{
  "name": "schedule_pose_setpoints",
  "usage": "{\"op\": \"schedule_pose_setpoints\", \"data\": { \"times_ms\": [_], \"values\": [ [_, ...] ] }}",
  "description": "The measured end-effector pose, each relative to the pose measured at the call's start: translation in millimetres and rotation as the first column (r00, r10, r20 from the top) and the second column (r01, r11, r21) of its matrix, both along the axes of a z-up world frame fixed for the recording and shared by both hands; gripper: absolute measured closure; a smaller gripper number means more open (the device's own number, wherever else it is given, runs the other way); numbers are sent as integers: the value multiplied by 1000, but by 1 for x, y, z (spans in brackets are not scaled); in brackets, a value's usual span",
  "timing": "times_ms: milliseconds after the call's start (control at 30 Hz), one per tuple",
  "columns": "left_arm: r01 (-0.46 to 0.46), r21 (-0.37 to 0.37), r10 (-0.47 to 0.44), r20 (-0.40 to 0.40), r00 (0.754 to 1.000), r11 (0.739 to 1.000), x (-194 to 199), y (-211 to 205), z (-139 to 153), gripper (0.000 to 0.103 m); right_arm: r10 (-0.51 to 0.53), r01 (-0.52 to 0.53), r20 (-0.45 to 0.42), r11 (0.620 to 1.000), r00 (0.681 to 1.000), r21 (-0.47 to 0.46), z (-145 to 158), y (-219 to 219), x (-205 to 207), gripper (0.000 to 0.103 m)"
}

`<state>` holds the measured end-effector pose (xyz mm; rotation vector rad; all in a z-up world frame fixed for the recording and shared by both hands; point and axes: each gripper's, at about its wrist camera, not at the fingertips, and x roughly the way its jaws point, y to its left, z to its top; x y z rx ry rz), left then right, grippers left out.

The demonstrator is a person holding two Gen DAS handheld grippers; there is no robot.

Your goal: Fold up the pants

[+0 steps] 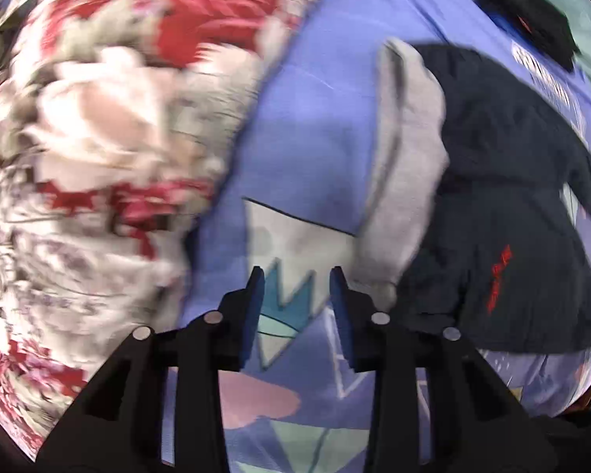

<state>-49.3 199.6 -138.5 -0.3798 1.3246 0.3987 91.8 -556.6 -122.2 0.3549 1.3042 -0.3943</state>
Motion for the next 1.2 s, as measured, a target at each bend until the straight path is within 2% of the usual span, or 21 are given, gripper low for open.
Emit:
{"op": "schedule_pose_setpoints", "data": {
  "times_ms": [67,100,300,400,500,700,800,833,900,933,1000,1067,1200],
  "values": [
    [-36,3,36,37,999,999,1,8,9,65,21,-18,40,996,999,-85,13,3,12,52],
    [-49,-3,49,64,997,999,4,10,15,64,32,-26,66,997,997,-78,17,6,18,52],
    [-5,-102,30,242,970,995,50,-16,35,46,75,-93,205,992,976,82,21,44,72,52],
    [37,-132,5,299,954,991,79,-36,33,44,65,-108,244,980,968,168,14,51,102,52],
    [66,-137,-23,293,956,988,118,-52,23,44,41,-104,253,965,967,243,-1,53,130,52],
    [126,-79,-104,243,964,989,154,-67,4,44,-51,-30,231,941,972,336,-31,58,171,52],
    [126,-76,-108,209,972,989,162,-68,-9,44,-51,-28,245,951,968,309,-32,61,185,52],
    [128,-73,-110,204,973,989,163,-69,-11,44,-39,-34,239,956,970,293,-31,63,189,57],
    [135,-62,-121,195,973,989,167,-71,-14,44,-2,-64,228,958,974,281,-32,69,200,86],
    [137,-58,-123,191,974,989,169,-72,-16,44,15,-78,221,956,975,281,-33,71,203,93],
    [132,-59,-119,186,975,990,171,-70,-18,44,67,-119,225,967,972,227,-25,77,210,95],
    [128,-62,-114,184,976,990,172,-70,-19,44,128,-176,288,973,949,147,-1,79,213,95],
    [146,-63,-132,186,974,987,171,-68,-20,44,183,-212,320,976,930,58,22,71,223,95]
  ]
}}
